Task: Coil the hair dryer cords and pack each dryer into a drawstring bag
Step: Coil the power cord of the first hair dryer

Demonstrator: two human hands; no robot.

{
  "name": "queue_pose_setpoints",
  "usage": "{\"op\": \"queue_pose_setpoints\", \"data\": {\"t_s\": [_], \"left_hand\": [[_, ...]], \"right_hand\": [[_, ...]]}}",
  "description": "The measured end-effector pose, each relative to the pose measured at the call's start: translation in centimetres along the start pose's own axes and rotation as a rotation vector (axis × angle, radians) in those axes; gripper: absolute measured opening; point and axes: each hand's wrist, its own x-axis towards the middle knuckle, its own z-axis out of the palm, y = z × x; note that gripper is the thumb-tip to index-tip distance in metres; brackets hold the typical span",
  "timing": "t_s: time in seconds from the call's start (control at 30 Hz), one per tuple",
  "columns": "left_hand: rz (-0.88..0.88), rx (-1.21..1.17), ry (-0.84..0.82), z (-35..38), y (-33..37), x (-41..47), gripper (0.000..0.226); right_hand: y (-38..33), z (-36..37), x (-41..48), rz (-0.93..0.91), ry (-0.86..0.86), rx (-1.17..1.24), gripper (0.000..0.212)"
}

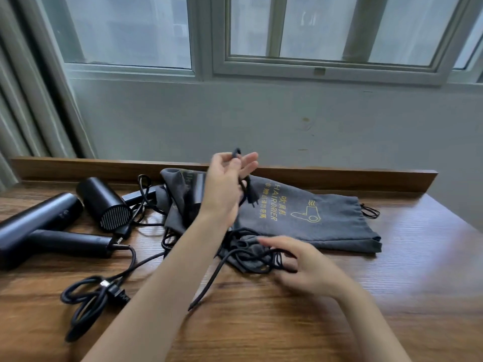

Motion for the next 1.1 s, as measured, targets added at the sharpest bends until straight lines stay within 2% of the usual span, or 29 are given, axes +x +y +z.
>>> {"op": "queue_pose_setpoints", "data": {"t_s": [0.07, 0.1, 0.2, 0.27, 0.37, 0.43, 0.5, 0.57, 0.63, 0.67, 0.73, 0.8, 0.83, 0.97, 1.0, 1.03, 1.1], "left_hand": [[-0.043, 0.038, -0.131, 1.1, -1.3, 0.0, 0.026], [-0.075, 0.073, -0.181, 1.4, -2.1, -0.1, 0.028], [-0.184, 0.247, -0.272, 1.8, -4.7, -1.0, 0.029], [-0.246, 0.369, -0.305, 1.9, -5.8, -1.7, 0.027], [-0.265, 0.407, -0.383, 2.2, -5.9, -2.8, 0.032], [-0.243, 0.488, -0.507, 2.4, -5.3, -3.5, 0.037], [-0.128, 0.712, -0.590, 1.8, -4.6, -4.2, 0.044], [0.085, 0.973, -0.487, -0.1, -3.6, -4.6, 0.039], [0.229, 1.317, -0.372, -3.1, -2.6, -5.1, 0.039], [0.204, 1.511, -0.361, -4.6, -2.2, -5.4, 0.046], [-0.038, 1.754, -0.433, -7.0, -2.1, -6.5, 0.058], [-0.225, 1.675, -0.504, -8.1, -2.3, -7.9, 0.048], [-0.246, 1.616, -0.527, -8.3, -2.4, -8.6, 0.040], [-0.152, 1.545, -0.481, -8.6, -4.0, -9.8, 0.025], [-0.206, 1.388, -0.451, -8.3, -4.4, -9.6, 0.017], [-0.288, 1.174, -0.420, -7.8, -4.7, -9.4, 0.006], [-0.356, 0.799, -0.292, -6.5, -4.5, -8.5, 0.013]], "right_hand": [[-0.7, 0.6, 0.2, 0.049, -0.086, 0.041, 0.047], [-0.9, 0.8, 0.3, 0.074, -0.074, 0.060, 0.040], [-1.2, 1.1, 0.8, 0.164, 0.102, 0.291, 0.028], [-1.2, 1.3, 1.0, 0.187, 0.166, 0.445, 0.027], [-0.7, 1.4, 1.6, 0.245, 0.313, 0.576, 0.026], [-0.5, 1.1, 1.8, 0.271, 0.402, 0.680, 0.021], [-0.5, 0.9, 1.9, 0.286, 0.436, 0.653, 0.022], [-0.3, 0.5, 1.9, 0.280, 0.525, 0.703, 0.023], [-0.1, -0.4, 1.8, 0.284, 0.726, 0.847, 0.026], [0.1, -1.0, 1.7, 0.279, 0.822, 0.911, 0.026], [0.4, -1.7, 1.5, 0.275, 0.933, 0.981, 0.026], [0.6, -2.0, 1.3, 0.290, 0.978, 1.021, 0.025], [0.7, -2.0, 1.3, 0.296, 0.991, 1.049, 0.025], [1.1, -2.2, 1.0, 0.283, 1.017, 1.145, 0.016], [1.1, -2.3, 0.9, 0.276, 1.005, 1.122, 0.018], [1.2, -2.2, 0.9, 0.277, 0.977, 1.070, 0.030], [1.0, -2.1, 0.9, 0.310, 0.876, 0.915, 0.044]]}}
